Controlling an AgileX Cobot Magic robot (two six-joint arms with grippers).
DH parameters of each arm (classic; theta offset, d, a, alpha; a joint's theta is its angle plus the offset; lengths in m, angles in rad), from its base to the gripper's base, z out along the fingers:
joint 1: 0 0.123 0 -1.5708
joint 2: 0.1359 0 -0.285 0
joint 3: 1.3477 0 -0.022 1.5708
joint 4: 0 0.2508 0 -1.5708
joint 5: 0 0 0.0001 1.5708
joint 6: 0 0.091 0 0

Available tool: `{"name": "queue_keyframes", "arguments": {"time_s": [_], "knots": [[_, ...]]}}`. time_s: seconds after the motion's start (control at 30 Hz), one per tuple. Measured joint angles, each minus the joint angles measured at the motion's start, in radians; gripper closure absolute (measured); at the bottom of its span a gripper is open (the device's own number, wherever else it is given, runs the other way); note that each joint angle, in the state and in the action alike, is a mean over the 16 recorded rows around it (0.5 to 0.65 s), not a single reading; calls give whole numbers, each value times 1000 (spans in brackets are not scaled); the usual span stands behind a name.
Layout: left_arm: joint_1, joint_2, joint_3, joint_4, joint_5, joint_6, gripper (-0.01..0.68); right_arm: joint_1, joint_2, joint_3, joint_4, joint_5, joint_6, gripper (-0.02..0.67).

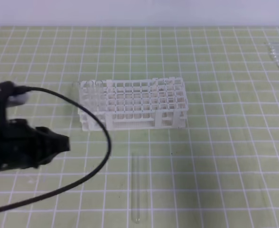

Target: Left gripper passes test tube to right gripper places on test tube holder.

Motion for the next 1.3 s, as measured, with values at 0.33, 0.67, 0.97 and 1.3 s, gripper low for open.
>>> {"name": "queue_keyframes", "arguments": {"time_s": [0.33, 0.67, 0.97, 1.3], "knots": [[-266, 254, -176, 286, 13, -358, 674, 0, 12, 0, 33, 6, -31, 665], [-467, 505, -431, 527, 214, -627, 674, 23, 12, 0, 35, 16, -33, 665], [-535, 614, -537, 605, 320, -698, 607, 48, 12, 0, 32, 18, -33, 665], [-537, 626, -542, 596, 311, -701, 354, 51, 12, 0, 31, 8, -47, 665]]}}
